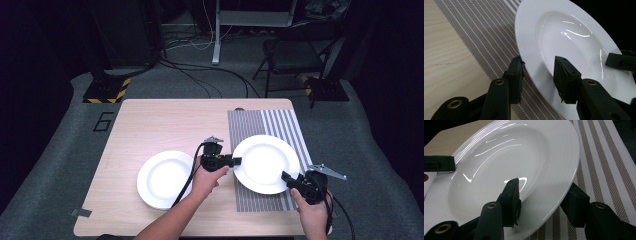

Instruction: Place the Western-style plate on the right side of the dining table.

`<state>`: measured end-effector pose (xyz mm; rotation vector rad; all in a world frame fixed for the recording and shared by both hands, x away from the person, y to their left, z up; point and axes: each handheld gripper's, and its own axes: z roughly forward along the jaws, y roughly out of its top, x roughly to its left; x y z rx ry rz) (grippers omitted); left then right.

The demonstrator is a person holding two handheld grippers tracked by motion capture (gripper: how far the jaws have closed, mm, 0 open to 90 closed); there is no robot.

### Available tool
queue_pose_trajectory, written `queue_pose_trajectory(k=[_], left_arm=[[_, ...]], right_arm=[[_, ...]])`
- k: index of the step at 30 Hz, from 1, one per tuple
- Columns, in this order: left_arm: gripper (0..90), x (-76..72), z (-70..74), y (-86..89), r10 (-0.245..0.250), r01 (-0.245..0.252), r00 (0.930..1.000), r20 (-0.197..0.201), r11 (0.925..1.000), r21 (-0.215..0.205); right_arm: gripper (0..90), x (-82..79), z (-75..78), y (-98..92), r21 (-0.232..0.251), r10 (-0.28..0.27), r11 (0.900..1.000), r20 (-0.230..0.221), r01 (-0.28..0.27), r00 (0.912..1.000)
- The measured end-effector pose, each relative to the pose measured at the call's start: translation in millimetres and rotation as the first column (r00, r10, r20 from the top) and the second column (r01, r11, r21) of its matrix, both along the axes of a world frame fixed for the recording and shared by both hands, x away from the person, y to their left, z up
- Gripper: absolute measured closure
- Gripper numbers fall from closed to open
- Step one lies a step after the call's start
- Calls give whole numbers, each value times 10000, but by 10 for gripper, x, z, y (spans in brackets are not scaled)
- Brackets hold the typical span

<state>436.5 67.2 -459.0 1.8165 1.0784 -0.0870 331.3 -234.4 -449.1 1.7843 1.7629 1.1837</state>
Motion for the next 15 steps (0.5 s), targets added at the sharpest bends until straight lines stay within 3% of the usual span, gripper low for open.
queue_pose_trajectory(k=[15], left_arm=[[602,102,-143,-67,15,-14,10000,69,9999,-165]], right_arm=[[515,127,-134,-80,-60,-122,9999,91,123,9999]])
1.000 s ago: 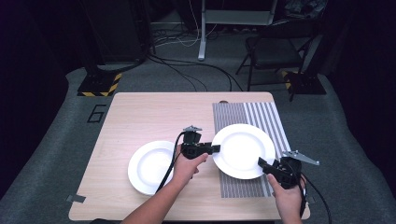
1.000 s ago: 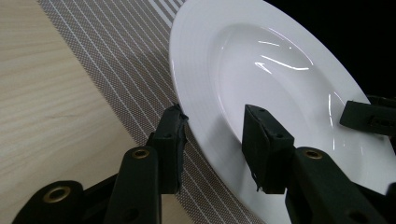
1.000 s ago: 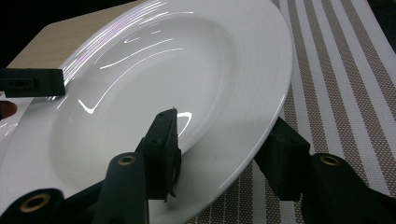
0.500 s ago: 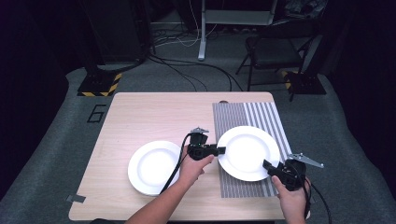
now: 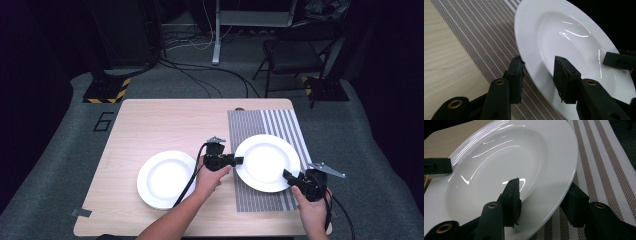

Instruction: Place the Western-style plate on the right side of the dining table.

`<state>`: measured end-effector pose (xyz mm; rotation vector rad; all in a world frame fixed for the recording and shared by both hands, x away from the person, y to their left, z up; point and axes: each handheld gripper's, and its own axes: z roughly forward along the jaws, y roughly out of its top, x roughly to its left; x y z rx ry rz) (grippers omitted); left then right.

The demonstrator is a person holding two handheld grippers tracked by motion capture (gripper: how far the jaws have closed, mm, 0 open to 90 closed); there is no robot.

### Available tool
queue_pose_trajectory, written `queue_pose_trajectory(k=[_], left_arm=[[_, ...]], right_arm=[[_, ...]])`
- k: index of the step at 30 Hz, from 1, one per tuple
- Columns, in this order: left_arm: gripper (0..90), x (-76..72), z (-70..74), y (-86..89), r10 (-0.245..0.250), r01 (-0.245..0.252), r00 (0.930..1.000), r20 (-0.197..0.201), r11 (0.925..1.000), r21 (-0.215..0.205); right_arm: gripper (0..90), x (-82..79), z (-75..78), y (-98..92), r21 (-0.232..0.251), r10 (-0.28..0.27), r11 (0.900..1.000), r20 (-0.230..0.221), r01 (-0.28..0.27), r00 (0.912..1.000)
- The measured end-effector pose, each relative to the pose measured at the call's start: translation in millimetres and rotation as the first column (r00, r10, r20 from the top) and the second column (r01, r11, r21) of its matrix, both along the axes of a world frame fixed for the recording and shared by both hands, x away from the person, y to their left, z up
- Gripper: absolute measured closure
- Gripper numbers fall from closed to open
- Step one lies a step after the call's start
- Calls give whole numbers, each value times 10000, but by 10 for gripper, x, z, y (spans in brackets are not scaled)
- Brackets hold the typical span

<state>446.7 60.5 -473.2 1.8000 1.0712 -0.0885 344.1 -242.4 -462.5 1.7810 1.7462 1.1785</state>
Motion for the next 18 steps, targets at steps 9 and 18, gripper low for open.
queue_pose_trajectory(k=[9,18], left_arm=[[603,63,-64,-5,100,-100,9999,33,9999,-52],[610,151,-113,11,285,-284,9996,78,9996,-84]], right_arm=[[522,108,-56,-15,-64,-54,10000,-48,53,10000],[522,201,-92,18,-173,-28,9998,-15,28,10000]])
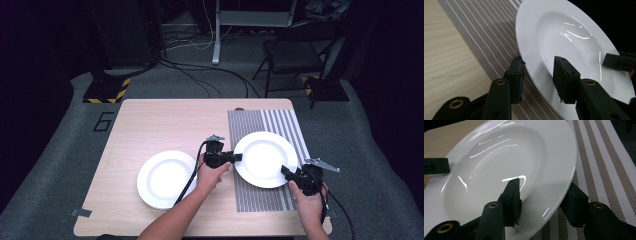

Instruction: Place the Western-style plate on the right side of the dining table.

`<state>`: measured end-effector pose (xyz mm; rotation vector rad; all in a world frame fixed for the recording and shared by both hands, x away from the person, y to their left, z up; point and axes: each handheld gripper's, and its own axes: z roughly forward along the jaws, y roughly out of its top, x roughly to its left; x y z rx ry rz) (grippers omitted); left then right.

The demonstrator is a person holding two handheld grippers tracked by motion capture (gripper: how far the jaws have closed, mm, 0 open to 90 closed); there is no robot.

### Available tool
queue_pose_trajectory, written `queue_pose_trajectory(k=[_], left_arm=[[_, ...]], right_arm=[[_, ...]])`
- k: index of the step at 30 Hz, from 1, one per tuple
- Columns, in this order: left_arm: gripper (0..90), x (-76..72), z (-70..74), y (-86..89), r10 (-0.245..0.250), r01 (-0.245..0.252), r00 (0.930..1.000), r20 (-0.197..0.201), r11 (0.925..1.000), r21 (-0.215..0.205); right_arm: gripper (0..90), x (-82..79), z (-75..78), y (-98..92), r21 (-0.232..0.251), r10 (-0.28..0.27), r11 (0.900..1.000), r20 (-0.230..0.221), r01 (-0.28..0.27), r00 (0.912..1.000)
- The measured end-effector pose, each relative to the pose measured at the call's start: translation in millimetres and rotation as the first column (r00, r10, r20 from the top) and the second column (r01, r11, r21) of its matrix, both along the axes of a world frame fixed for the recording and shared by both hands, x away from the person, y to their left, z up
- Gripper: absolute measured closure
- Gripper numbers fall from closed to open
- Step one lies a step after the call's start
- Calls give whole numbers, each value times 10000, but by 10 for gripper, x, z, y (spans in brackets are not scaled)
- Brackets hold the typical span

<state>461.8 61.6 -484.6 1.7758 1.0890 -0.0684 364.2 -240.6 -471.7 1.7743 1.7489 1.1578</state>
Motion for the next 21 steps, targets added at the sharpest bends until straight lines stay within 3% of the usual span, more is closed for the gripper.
queue_pose_trajectory(k=[21], left_arm=[[611,132,-177,-82,282,-284,9996,89,9993,257]], right_arm=[[520,182,-201,-21,-223,-139,9997,-151,136,9998]])
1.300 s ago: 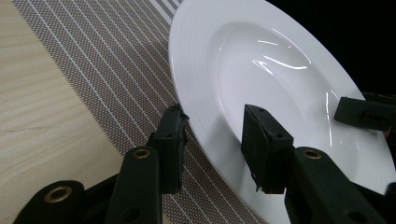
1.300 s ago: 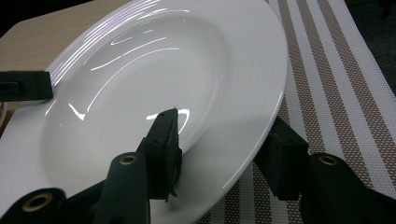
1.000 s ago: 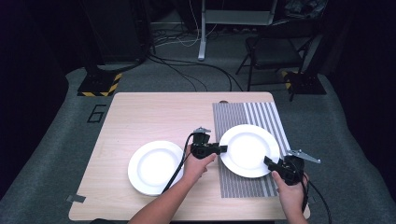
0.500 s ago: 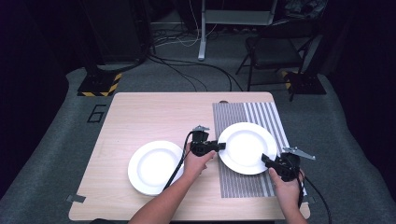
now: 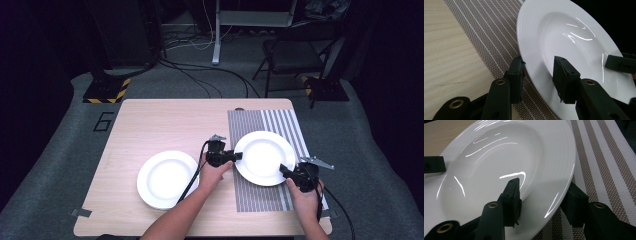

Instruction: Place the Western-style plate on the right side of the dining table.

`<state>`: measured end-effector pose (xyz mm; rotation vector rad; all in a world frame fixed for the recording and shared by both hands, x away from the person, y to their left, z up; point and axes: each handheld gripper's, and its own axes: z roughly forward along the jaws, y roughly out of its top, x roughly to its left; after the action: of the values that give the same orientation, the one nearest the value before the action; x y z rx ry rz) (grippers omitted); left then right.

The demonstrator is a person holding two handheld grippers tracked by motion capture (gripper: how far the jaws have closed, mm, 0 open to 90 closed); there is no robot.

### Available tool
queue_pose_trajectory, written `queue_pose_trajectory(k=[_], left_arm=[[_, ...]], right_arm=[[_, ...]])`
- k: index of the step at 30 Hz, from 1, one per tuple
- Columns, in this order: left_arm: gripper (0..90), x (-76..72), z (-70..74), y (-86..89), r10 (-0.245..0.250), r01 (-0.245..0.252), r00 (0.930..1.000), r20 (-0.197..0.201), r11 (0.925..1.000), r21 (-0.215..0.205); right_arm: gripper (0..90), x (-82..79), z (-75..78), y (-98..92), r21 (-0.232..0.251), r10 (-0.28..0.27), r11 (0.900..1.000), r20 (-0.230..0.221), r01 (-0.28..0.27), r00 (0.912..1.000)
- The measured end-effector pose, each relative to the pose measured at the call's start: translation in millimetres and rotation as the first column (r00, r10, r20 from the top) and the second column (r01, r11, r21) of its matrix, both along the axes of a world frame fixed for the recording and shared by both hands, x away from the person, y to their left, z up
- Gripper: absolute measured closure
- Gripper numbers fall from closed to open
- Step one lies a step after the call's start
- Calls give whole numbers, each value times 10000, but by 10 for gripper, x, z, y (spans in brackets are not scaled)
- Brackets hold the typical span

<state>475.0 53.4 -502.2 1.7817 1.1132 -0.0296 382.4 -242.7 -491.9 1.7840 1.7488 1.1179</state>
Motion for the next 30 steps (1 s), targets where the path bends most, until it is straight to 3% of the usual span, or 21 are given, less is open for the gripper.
queue_pose_trajectory(k=[14,30], left_arm=[[611,60,-79,-169,202,-203,9998,61,9998,24],[611,94,-118,-298,-9,3,9996,276,9997,240]], right_arm=[[521,104,-78,-112,-72,-401,9992,-181,399,9990],[521,108,-188,-224,-143,-856,9963,-359,851,9957]])
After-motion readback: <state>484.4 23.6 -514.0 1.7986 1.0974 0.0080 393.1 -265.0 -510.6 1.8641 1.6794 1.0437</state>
